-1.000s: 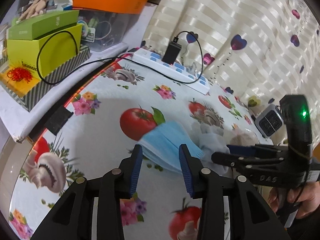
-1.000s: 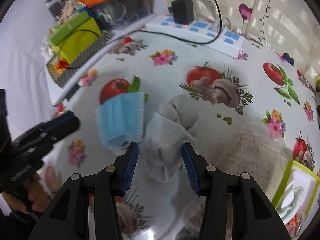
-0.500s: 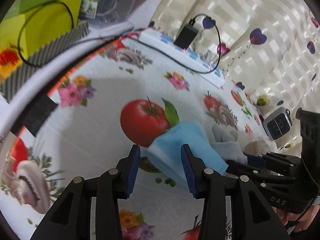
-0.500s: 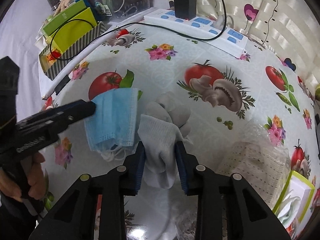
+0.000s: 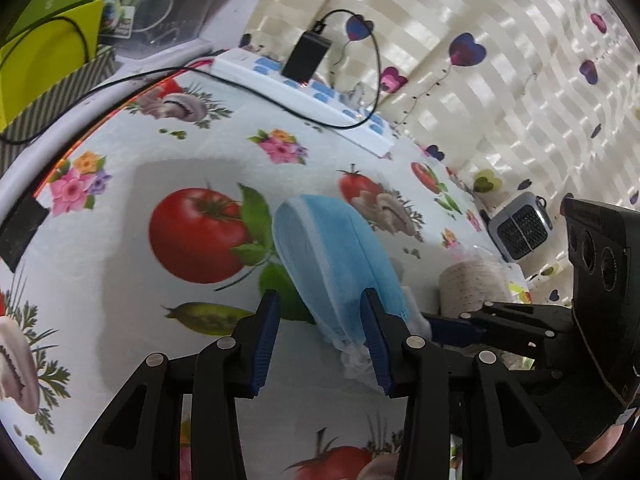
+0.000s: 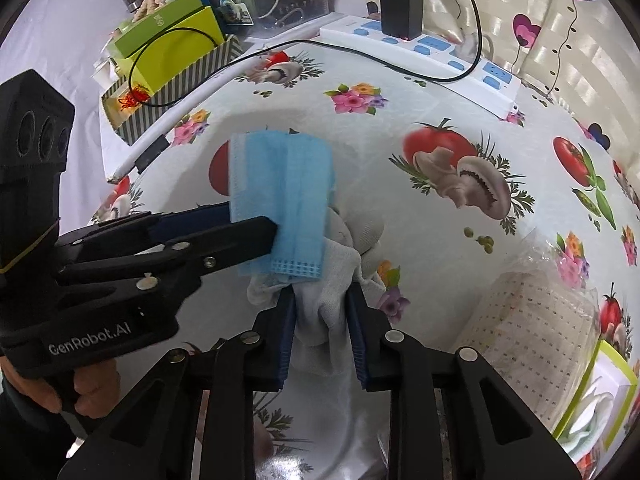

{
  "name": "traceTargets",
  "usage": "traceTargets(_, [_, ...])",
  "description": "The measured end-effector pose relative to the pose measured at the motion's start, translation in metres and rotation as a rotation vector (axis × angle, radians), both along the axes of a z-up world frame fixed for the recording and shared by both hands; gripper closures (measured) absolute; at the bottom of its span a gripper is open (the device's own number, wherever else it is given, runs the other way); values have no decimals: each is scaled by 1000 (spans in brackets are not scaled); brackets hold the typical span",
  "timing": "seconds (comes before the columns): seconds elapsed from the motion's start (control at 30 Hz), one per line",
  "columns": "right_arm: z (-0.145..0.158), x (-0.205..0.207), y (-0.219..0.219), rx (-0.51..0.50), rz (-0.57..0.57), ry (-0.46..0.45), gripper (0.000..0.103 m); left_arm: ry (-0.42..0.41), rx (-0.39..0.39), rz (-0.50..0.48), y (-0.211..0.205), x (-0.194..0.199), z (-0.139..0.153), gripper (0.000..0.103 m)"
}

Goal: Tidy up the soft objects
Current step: 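Grasp the blue face mask with the left gripper while the right gripper grasps the white glove, then lift and carry the blue mask and white glove with both grippers to the yellow box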

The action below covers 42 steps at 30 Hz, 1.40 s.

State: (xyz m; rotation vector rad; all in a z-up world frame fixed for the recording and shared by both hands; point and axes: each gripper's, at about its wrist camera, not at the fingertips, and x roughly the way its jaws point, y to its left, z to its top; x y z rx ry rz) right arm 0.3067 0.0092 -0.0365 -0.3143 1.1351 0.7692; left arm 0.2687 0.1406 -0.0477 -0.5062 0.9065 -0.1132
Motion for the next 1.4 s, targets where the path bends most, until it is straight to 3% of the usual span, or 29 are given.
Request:
traceTargets(0.07, [3,-4,0,12,12,-8,82,-19,-3,-15,-4,-1,2,65])
traceTargets(0.43, [19,-37,-2,29,65,-77,85,-111,20,-73,-21,-26,29,91])
traceTargets(0.73, [38,-55,-34,99,10,-104,85,-192,27,-44,-22,-63,65,93])
traceTargets(1.07, [82,-87,-84,237,-69,-183,85,-280,37,-72,-38,-106,108,93])
traceTargets(1.4, [107,-128,-136,315,-150,-265,85,-337,137,-114,-81,-138,136,92])
